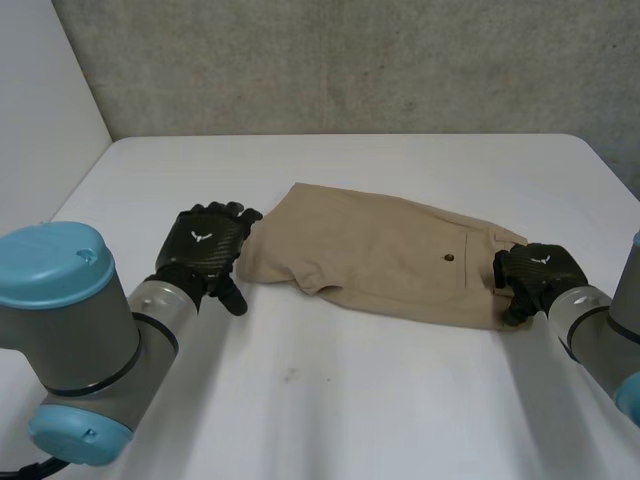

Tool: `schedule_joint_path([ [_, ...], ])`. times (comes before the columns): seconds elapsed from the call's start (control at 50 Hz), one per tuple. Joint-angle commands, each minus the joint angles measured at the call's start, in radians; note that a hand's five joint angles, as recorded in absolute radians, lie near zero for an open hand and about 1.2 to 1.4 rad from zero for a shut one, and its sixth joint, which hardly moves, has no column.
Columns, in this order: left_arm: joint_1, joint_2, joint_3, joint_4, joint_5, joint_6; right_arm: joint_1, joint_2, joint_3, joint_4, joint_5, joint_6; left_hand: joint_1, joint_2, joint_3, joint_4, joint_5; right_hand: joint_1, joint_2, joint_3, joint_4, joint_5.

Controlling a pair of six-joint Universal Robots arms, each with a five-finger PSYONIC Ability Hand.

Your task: Fold the shorts.

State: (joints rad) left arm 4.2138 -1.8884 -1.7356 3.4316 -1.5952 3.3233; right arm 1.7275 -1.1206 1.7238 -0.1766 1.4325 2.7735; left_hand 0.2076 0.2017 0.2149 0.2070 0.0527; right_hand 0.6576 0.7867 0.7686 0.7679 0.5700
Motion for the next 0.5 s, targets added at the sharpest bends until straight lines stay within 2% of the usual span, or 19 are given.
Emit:
schedule_joint_path([
  [0.02,0.000,0.000,-0.005,0.000,-0.009,0.001,-0.046,0.016,-0.013,-0.003,0.000,-0.058,-0.003,0.003,-0.010,-0.002,-0.022,0.739,0.610,0.628,0.628,0.652],
  [0.16,0.005,0.046,-0.032,-0.002,-0.011,0.001,-0.155,-0.048,-0.049,0.023,-0.012,-0.120,-0.003,0.003,-0.010,-0.002,-0.022,0.739,0.610,0.628,0.628,0.652],
  [0.26,0.038,0.119,-0.065,-0.005,-0.008,0.001,-0.290,-0.070,-0.140,0.138,-0.014,-0.306,-0.006,0.000,-0.013,-0.005,-0.025,0.739,0.610,0.628,0.628,0.652],
  [0.3,0.051,0.133,-0.074,-0.005,-0.006,0.001,-0.302,-0.068,-0.183,0.189,-0.009,-0.377,-0.006,0.000,-0.013,-0.005,-0.025,0.739,0.610,0.628,0.628,0.652],
  [0.34,0.064,0.156,-0.084,-0.005,-0.005,0.001,-0.286,-0.058,-0.243,0.247,-0.009,-0.454,-0.006,0.000,-0.013,-0.005,-0.025,0.739,0.610,0.628,0.628,0.652],
  [0.4,0.069,0.172,-0.091,-0.006,-0.005,0.001,-0.221,-0.057,-0.299,0.279,-0.011,-0.485,-0.009,-0.003,-0.016,-0.008,-0.028,0.739,0.610,0.628,0.628,0.652],
  [0.5,0.074,0.178,-0.098,-0.006,-0.006,0.001,-0.039,-0.054,-0.395,0.279,-0.018,-0.491,-0.009,-0.003,-0.016,-0.008,-0.028,0.739,0.610,0.628,0.628,0.652],
])
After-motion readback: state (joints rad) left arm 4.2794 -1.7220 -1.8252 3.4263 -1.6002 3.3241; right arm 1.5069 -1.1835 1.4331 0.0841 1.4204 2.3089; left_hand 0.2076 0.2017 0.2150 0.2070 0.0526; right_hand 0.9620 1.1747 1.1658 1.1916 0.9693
